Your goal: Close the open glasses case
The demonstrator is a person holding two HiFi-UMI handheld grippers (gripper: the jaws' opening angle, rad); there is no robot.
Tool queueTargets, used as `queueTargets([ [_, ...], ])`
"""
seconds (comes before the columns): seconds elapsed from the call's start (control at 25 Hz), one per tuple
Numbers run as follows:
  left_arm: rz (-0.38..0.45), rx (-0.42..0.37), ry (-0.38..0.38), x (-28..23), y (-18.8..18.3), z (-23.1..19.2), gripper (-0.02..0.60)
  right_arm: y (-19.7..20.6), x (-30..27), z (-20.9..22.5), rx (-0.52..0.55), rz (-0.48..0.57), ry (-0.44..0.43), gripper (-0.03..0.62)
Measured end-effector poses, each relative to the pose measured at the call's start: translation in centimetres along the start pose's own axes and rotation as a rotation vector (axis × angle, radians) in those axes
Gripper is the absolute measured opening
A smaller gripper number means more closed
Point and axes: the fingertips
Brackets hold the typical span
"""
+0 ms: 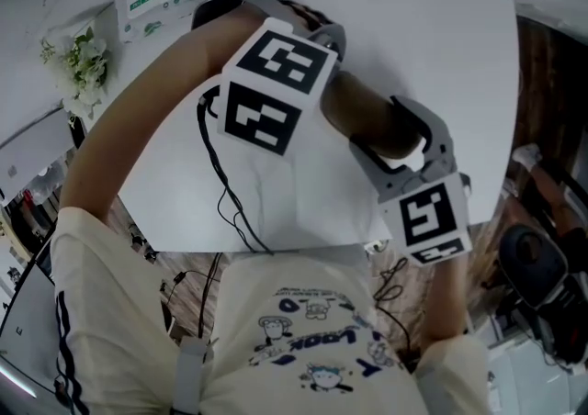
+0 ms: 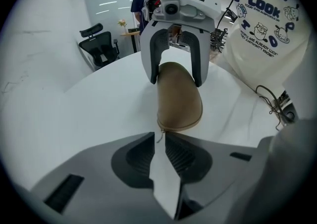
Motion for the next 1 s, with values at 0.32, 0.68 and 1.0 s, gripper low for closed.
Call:
queueTargets([
  [0.32,-0.010,-0.041,0.037,-0.37,0.05,0.50,0.011,-0.05,-0.45,-0.08,0.044,-0.036,-0.046,0.307],
  [0.68,0.071,0.053,-0.062,-0.40,-0.26,-0.21,0.002,0.01,-0.77,-0.09,0.078,-0.061,-0.058,0.311],
  [1.0,0.062,-0.082,-0.192,0.25,-0.48,-0.44,0.000,0.21,-0.92,0.23,0.033,-0.029,-0.009,0.316],
])
Point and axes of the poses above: the fingertips, and each gripper's own axes: x backward along the fingers, z to its right, y out of its underside
